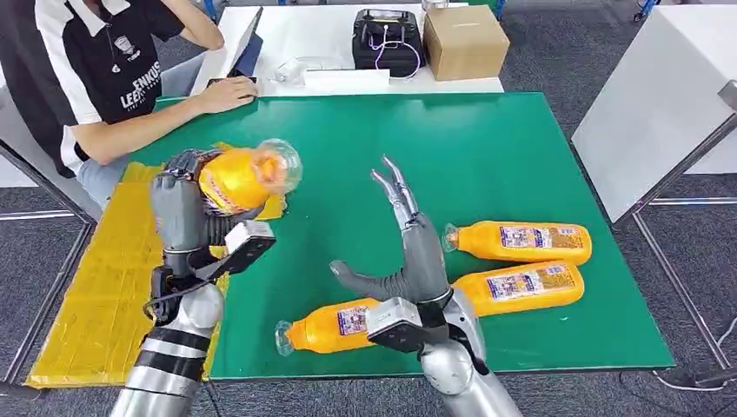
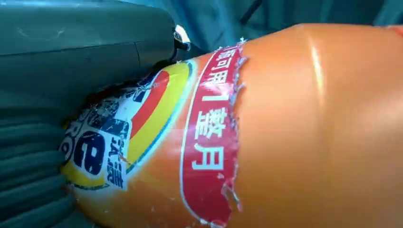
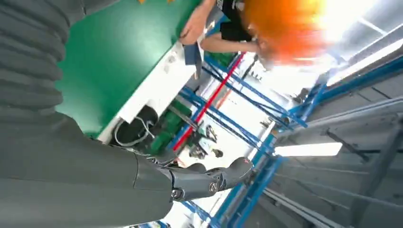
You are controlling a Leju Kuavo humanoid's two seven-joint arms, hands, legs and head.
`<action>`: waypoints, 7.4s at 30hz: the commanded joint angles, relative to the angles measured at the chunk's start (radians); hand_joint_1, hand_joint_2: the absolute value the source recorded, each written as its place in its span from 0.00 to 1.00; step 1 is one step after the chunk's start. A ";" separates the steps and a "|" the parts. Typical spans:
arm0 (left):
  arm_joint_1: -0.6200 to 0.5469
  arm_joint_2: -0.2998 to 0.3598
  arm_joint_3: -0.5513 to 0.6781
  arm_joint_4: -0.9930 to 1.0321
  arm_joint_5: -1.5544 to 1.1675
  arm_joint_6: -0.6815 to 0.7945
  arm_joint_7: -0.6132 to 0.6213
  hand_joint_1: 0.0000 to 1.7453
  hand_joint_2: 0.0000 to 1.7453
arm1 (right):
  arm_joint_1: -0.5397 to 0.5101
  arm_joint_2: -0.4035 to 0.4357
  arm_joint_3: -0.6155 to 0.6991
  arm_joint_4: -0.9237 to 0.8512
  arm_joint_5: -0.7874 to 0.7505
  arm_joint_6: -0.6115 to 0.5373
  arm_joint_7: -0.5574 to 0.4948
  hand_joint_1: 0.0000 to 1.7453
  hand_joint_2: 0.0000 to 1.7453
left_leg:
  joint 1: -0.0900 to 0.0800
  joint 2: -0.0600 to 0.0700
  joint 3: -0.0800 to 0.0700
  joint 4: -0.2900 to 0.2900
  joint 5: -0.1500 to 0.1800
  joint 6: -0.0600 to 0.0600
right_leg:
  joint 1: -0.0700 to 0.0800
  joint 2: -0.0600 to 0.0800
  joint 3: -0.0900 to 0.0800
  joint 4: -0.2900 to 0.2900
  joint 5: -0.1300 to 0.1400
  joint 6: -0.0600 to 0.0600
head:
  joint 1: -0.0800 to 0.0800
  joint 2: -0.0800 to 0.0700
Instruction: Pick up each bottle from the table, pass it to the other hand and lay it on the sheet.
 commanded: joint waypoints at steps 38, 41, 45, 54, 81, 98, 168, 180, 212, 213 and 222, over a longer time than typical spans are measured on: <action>-0.244 0.170 0.073 0.709 -0.322 -0.158 0.344 0.00 1.00 | -0.034 -0.098 0.070 -0.036 0.215 -0.103 0.129 0.00 1.00 | 0.001 0.003 0.002 -0.001 0.000 -0.001 | 0.000 0.003 0.001 -0.001 0.000 0.000 | 0.000 0.000; -0.251 0.171 0.072 0.726 -0.325 -0.178 0.340 0.00 1.00 | -0.039 -0.093 0.071 -0.025 0.217 -0.101 0.132 0.00 1.00 | 0.001 0.003 0.002 -0.001 0.000 -0.001 | 0.000 0.003 0.001 -0.001 0.000 0.000 | 0.000 0.000; -0.260 0.172 0.071 0.763 -0.332 -0.208 0.345 0.00 1.00 | -0.042 -0.089 0.066 -0.017 0.213 -0.098 0.135 0.00 1.00 | 0.001 0.003 0.002 -0.001 0.000 -0.001 | 0.000 0.003 0.002 -0.001 0.000 0.000 | 0.000 0.000; -0.334 0.196 -0.028 0.929 -0.367 -0.434 0.447 0.00 1.00 | -0.061 -0.089 0.060 0.016 0.222 -0.075 0.150 0.00 1.00 | 0.002 0.002 0.005 0.000 -0.001 -0.002 | 0.002 0.001 0.006 -0.001 -0.001 -0.001 | 0.000 0.000; -0.111 0.018 0.287 0.200 0.678 -0.317 -0.226 0.00 1.00 | -0.235 -0.271 0.350 0.382 0.421 0.180 0.155 0.00 1.00 | 0.001 0.001 0.003 0.000 0.000 -0.001 | 0.001 0.000 0.004 -0.002 0.000 0.000 | 0.000 0.000; -0.064 0.011 0.263 0.127 0.765 -0.322 -0.254 0.00 1.00 | -0.163 -0.384 0.347 0.290 0.458 0.161 0.192 0.00 1.00 | 0.001 0.000 0.004 0.000 0.000 -0.001 | 0.001 -0.001 0.005 -0.002 0.000 0.000 | 0.000 0.000; -0.097 -0.011 0.108 0.175 0.858 -0.389 -0.239 0.00 1.00 | -0.178 -0.348 0.274 0.547 0.328 0.218 0.154 0.00 1.00 | 0.001 0.001 0.004 0.000 0.000 -0.001 | 0.001 0.000 0.005 -0.002 0.000 0.000 | 0.000 0.000; -0.100 -0.020 0.096 0.178 0.861 -0.395 -0.233 0.00 1.00 | -0.269 -0.223 0.288 0.721 0.437 0.162 0.233 0.00 1.00 | 0.000 0.003 0.004 0.000 0.000 -0.001 | 0.000 0.001 0.004 -0.001 0.001 0.000 | 0.000 0.000; -0.160 -0.040 0.048 0.269 0.894 -0.406 -0.241 0.00 1.00 | -0.438 -0.124 0.413 1.007 0.406 0.270 0.218 0.88 1.00 | 0.001 -0.001 0.009 -0.001 0.001 -0.001 | 0.001 -0.002 0.010 -0.002 0.000 0.000 | 0.000 0.000; -0.162 -0.039 0.047 0.272 0.896 -0.405 -0.242 0.00 1.00 | -0.439 -0.124 0.414 1.012 0.401 0.270 0.215 0.88 1.00 | 0.001 -0.001 0.010 -0.001 0.001 -0.001 | 0.001 -0.003 0.011 -0.003 0.000 0.000 | 0.000 0.000; -0.121 -0.030 0.050 0.220 0.901 -0.393 -0.233 0.00 1.00 | -0.392 -0.101 0.332 0.942 0.378 0.077 0.281 1.00 1.00 | 0.001 0.001 0.010 -0.001 0.001 -0.001 | 0.001 -0.001 0.010 -0.002 0.001 0.000 | 0.000 0.000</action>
